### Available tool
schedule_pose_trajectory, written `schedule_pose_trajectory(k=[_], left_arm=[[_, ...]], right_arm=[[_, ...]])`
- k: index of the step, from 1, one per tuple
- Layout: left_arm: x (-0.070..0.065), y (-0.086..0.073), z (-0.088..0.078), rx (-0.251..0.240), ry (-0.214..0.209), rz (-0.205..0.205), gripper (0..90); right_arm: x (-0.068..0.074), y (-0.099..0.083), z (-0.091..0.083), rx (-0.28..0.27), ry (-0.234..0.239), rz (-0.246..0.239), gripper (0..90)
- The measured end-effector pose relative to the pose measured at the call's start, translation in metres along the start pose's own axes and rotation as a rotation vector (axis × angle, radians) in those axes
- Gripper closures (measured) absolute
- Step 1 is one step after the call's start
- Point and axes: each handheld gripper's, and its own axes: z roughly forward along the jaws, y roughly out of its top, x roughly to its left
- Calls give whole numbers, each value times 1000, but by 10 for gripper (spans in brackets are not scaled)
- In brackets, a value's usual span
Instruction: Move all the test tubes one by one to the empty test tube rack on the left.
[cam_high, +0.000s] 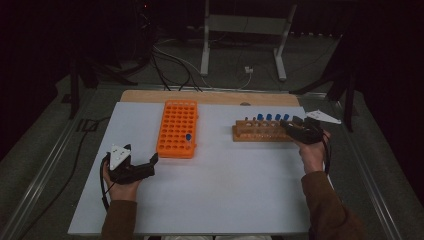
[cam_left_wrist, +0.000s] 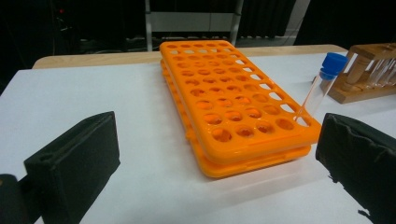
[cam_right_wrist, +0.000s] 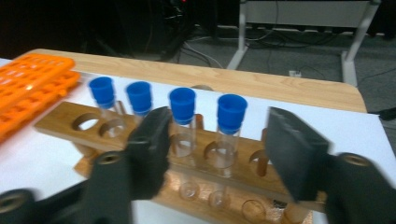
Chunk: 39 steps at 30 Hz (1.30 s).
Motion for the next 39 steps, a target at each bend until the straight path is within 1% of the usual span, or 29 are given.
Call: schedule_pose_trajectory(k=[1, 4, 5, 6, 7, 8, 11, 13, 14, 18, 22, 25, 28, 39], left_arm=[[0, 0, 0, -2, 1, 0, 6], [0, 0, -1, -4, 4, -1, 6], [0, 0, -1, -4, 5, -1, 6], [0, -1, -1, -3, 6, 0, 6], [0, -1, 0, -2, 6, 0, 6], [0, -1, 0, -1, 6, 0, 6], [0, -1, 0, -1, 8, -1, 6], [0, -2, 0, 0, 9, 2, 6], [0, -2, 0, 0, 9, 2, 6], [-1, -3, 1, 5, 8, 2, 6], [-2, -3, 1, 9, 7, 10, 6], [-3, -3, 2, 9, 4, 12, 6], [-3, -3, 2, 12, 6, 14, 6], [-3, -4, 2, 13, 6, 7, 6]], right_arm=[[0, 0, 0, 0, 0, 0, 446], [-1, -2, 6, 6, -20, -6, 546], [-1, -3, 9, 6, -30, -9, 607], [-1, -3, 11, 7, -29, -9, 632], [-1, -3, 11, 7, -29, -9, 632], [-1, -3, 13, 10, -31, -10, 652], [-1, -4, 20, 29, -45, -10, 681], [-2, -3, 22, 38, -39, -11, 720], [-2, -2, 23, 39, -44, -17, 737], [1, 0, 25, 45, -46, -32, 750], [2, -1, 26, 43, -42, -31, 748], [2, -3, 29, 63, -51, -39, 740], [2, -3, 29, 62, -51, -27, 751], [4, -6, 26, 49, -50, -28, 762]])
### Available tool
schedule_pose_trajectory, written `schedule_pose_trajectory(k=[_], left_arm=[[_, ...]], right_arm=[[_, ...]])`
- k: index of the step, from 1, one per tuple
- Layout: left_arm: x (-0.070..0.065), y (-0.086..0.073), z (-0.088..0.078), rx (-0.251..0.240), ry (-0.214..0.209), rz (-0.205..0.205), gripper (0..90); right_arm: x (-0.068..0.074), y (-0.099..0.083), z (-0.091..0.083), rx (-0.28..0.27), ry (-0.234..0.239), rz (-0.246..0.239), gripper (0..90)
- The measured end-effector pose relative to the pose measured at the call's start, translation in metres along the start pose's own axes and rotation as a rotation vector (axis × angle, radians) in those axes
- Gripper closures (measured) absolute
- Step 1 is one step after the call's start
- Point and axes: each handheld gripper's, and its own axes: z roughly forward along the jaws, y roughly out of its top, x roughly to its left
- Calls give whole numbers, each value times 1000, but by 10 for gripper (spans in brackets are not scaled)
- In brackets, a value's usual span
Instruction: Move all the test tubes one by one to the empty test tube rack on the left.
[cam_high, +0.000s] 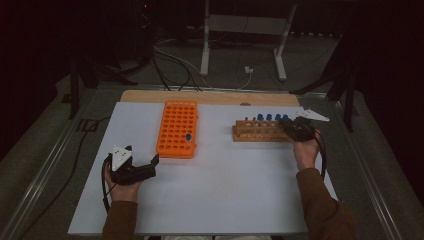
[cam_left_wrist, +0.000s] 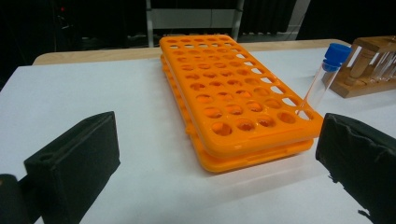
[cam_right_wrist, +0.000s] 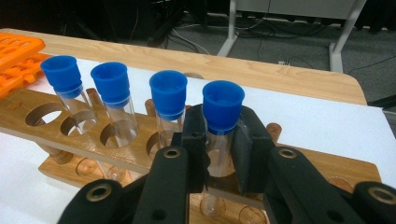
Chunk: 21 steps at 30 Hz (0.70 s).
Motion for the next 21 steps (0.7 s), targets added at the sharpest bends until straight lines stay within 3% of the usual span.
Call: schedule_pose_trajectory(k=[21], left_arm=[[-5, -1, 3, 14, -10, 11, 6]], right_arm=[[2, 3, -5, -33, -7, -12, 763]])
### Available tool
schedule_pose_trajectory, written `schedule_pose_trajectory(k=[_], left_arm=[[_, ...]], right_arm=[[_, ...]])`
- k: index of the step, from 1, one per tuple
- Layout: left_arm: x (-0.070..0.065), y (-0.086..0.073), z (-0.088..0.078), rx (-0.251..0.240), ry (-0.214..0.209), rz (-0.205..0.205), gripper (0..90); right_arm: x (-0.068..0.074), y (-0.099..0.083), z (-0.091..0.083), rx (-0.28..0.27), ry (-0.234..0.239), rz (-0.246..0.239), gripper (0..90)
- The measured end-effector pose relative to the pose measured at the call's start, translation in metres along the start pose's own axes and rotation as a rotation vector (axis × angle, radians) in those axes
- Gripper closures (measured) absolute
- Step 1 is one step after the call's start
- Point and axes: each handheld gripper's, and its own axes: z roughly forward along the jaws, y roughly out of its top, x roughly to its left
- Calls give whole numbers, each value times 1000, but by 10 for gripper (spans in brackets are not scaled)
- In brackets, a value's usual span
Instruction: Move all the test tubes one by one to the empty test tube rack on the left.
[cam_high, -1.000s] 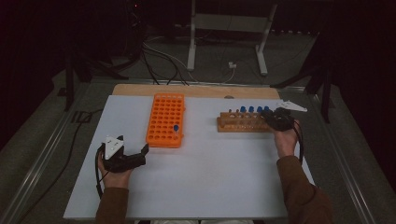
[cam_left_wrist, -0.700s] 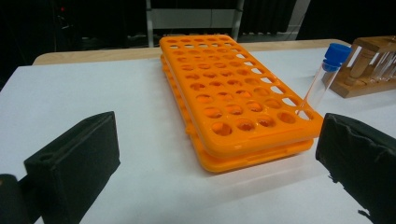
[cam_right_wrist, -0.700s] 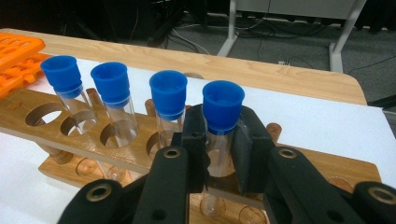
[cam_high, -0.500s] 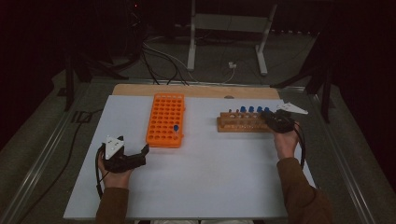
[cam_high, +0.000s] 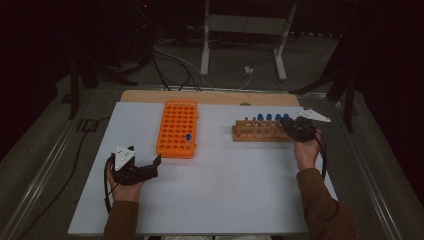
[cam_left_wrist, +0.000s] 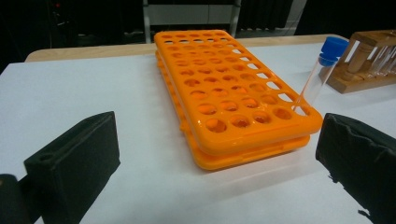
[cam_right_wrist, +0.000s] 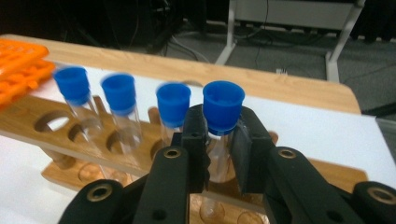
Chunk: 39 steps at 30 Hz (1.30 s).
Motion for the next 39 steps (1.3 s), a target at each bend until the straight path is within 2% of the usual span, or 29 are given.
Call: schedule_pose_trajectory(k=[7, 12, 13, 19, 24, 27, 33, 36, 39], left_arm=[[1, 0, 0, 4, 0, -2, 6], [0, 0, 0, 6, -1, 2, 6], [0, 0, 0, 6, -1, 0, 6], [0, -1, 0, 6, 4, -4, 6], [1, -1, -1, 4, 4, -5, 6], [1, -1, -1, 3, 4, -7, 6], [-2, 1, -1, 1, -8, -16, 6], [-8, 6, -3, -16, -28, -18, 7], [-20, 18, -6, -48, -54, 6, 7]], right_arm=[[0, 12, -13, -60, -6, -5, 764], [0, 27, -31, -115, -5, -20, 764], [0, 34, -40, -142, -6, -31, 764], [4, 42, -59, -190, 12, -41, 764], [11, 34, -71, -210, 42, -28, 764], [17, 25, -75, -206, 52, -38, 764], [25, 12, -81, -217, 92, -27, 763], [31, 4, -78, -203, 121, -27, 763], [37, 0, -72, -172, 133, -48, 763]])
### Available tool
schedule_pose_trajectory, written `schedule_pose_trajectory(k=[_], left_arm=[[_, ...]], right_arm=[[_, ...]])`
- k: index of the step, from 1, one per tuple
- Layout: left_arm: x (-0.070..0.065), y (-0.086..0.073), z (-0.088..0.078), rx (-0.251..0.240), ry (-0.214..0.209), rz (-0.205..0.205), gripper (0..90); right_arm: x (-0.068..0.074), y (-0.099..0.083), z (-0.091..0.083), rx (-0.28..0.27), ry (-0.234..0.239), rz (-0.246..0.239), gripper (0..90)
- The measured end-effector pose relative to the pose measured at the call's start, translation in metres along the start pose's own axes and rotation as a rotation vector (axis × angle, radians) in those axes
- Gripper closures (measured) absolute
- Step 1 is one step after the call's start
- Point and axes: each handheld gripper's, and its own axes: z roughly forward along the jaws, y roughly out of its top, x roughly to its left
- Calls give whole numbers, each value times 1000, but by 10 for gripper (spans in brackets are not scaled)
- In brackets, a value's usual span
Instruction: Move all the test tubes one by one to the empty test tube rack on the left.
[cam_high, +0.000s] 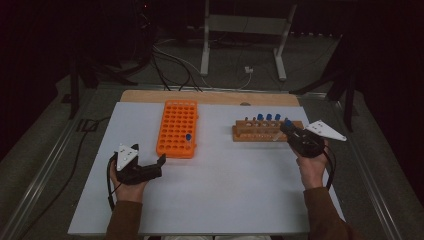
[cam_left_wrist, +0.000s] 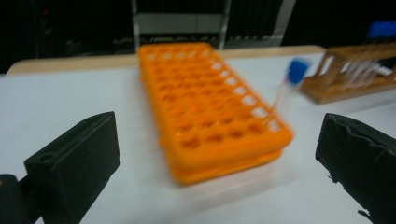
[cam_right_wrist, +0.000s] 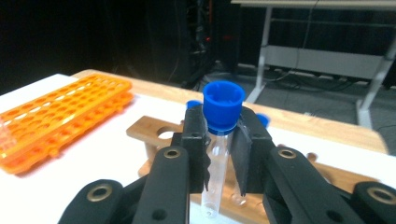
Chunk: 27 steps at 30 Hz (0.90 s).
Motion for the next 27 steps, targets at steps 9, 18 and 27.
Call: schedule_pose_trajectory(k=[9, 18, 27], left_arm=[[-60, 35, 9, -38, -140, 151, 12], [-119, 44, 56, 9, -278, 242, 66], [-154, 38, 115, 81, -371, 178, 173]], right_arm=[[21, -1, 7, 13, 76, -4, 763], [41, 0, 15, 35, 150, -10, 763], [53, 3, 16, 40, 213, 1, 762]])
